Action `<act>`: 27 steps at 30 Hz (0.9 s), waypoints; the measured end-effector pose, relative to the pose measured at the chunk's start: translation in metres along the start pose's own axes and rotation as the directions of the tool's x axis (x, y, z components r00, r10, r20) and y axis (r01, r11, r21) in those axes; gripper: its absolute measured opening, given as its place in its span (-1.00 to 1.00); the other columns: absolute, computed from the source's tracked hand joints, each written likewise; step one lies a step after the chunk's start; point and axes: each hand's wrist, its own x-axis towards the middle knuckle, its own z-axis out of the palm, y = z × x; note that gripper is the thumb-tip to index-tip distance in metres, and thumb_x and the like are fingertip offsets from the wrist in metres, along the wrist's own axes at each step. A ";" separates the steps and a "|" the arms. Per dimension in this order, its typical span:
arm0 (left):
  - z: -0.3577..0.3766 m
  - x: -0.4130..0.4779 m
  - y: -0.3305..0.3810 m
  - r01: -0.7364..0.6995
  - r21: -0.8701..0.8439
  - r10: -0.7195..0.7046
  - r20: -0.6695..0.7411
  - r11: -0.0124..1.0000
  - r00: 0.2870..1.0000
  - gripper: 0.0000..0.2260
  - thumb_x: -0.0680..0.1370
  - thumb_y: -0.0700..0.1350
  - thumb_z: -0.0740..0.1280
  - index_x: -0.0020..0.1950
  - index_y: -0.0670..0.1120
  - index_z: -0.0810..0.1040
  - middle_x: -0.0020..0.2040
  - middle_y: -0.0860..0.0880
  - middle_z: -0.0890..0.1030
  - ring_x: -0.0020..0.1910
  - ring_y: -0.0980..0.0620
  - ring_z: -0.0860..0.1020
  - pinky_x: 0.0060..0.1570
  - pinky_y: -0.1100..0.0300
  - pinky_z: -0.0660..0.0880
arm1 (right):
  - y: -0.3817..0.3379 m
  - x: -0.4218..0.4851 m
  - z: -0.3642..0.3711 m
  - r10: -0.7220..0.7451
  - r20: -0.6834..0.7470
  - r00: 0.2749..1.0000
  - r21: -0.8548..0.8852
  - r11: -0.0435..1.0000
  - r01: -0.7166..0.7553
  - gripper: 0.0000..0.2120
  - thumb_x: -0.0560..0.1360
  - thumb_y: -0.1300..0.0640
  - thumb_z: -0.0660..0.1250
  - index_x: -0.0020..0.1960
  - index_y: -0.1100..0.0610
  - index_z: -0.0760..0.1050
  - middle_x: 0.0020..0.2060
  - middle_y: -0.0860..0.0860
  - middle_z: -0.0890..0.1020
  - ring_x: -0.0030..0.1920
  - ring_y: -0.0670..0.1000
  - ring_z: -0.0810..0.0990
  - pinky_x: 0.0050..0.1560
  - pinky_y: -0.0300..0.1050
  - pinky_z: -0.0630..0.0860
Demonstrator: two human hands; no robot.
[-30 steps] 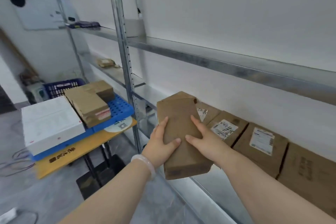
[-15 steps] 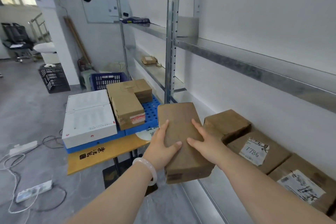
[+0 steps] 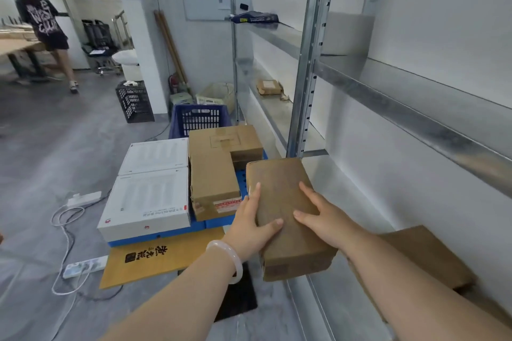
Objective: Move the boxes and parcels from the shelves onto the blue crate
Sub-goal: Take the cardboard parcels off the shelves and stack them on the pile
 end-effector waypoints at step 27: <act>-0.090 0.206 -0.099 0.084 0.698 -0.134 0.017 0.711 0.991 -0.43 0.60 0.24 0.13 0.58 0.16 0.07 0.60 0.11 0.00 0.57 0.01 0.00 0.53 0.01 0.02 | 0.003 0.269 0.027 0.136 0.159 0.978 -0.029 0.991 -0.133 -0.33 0.58 -0.12 0.29 0.54 -0.32 -0.01 0.53 -0.15 0.20 0.45 0.01 0.30 0.31 -0.10 0.34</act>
